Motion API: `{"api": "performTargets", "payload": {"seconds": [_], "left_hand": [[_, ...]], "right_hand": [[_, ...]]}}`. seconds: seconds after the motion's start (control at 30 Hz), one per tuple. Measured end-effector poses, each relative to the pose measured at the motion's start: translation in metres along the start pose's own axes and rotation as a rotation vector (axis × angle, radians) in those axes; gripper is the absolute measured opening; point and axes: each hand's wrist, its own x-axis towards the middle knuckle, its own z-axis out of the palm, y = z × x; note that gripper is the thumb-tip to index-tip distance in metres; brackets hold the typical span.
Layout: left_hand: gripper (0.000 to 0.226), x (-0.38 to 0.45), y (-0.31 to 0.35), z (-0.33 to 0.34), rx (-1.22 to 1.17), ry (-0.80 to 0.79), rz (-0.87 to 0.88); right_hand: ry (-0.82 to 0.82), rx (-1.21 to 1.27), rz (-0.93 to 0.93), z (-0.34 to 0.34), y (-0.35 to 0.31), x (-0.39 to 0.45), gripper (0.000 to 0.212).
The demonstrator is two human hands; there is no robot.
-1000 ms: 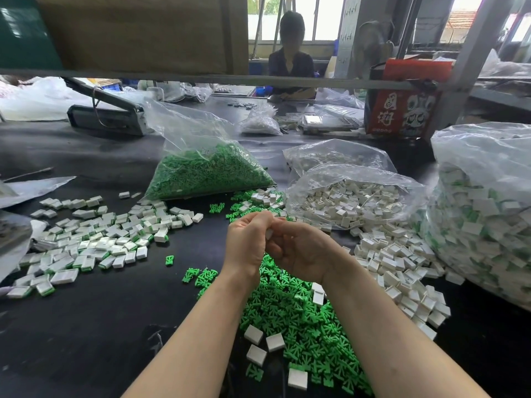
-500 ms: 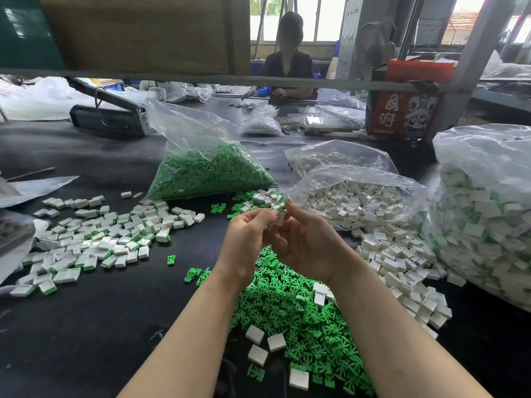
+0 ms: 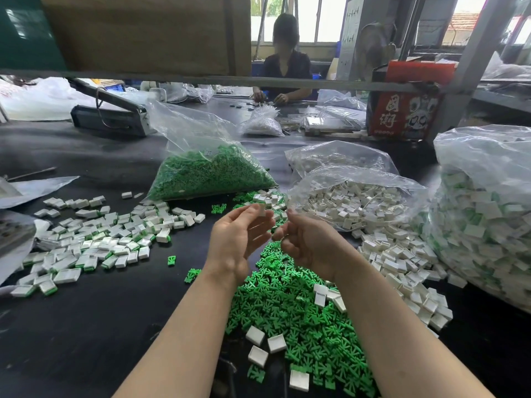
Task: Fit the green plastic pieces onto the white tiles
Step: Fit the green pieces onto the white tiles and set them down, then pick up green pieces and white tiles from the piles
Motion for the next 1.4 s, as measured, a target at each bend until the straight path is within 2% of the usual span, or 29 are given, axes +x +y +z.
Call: {"api": "performTargets", "payload": {"seconds": [0.2, 0.3, 0.4, 0.5, 0.63, 0.83, 0.9, 1.0, 1.07, 1.13, 1.2, 1.27, 1.33, 1.4], "left_hand": [[0.025, 0.013, 0.016, -0.031, -0.451, 0.228, -0.207], [0.029, 0.021, 0.021, -0.049, -0.499, 0.357, -0.206], [0.032, 0.025, 0.024, -0.057, -0.534, 0.434, -0.164], [0.034, 0.026, 0.026, -0.063, -0.578, 0.457, -0.119], [0.034, 0.024, 0.031, -0.067, -0.621, 0.457, -0.044], [0.04, 0.021, 0.036, -0.065, -0.691, 0.401, 0.029], [0.037, 0.02, 0.035, -0.063, -0.67, 0.364, 0.013], [0.019, 0.016, 0.032, -0.055, -0.572, 0.289, -0.049], [0.021, 0.014, 0.03, -0.048, -0.484, 0.232, -0.098], [0.022, 0.013, 0.027, -0.042, -0.357, 0.171, -0.129], [0.017, 0.013, 0.022, -0.036, -0.118, 0.129, -0.121], [0.009, 0.012, 0.015, -0.033, 0.253, 0.093, -0.073], [0.007, 0.009, 0.009, -0.03, 0.588, 0.021, -0.051], [0.017, 0.004, 0.0, -0.027, 0.79, -0.092, -0.089]], "right_hand": [[0.282, -0.59, -0.149, -0.01, 0.005, 0.001, 0.036], [0.379, -0.879, -0.19, -0.018, 0.009, 0.006, 0.031], [0.445, -1.054, -0.189, -0.024, 0.012, 0.008, 0.027], [0.475, -1.183, -0.183, -0.026, 0.014, 0.009, 0.023], [0.443, -1.227, -0.164, -0.025, 0.011, 0.008, 0.02], [0.402, -1.319, -0.18, -0.019, 0.012, 0.009, 0.031], [0.392, -1.334, -0.204, -0.017, 0.014, 0.01, 0.028], [0.353, -1.3, -0.215, -0.015, 0.015, 0.011, 0.015], [0.344, -1.29, -0.212, -0.014, 0.014, 0.01, 0.012], [0.424, -1.314, -0.216, -0.016, 0.013, 0.01, 0.012], [0.593, -1.371, -0.195, -0.022, 0.011, 0.01, 0.015], [0.739, -1.455, -0.098, -0.029, 0.008, 0.008, 0.023], [0.772, -1.521, 0.06, -0.035, 0.006, 0.004, 0.029], [0.726, -1.514, 0.165, -0.038, 0.006, 0.002, 0.024]]}}
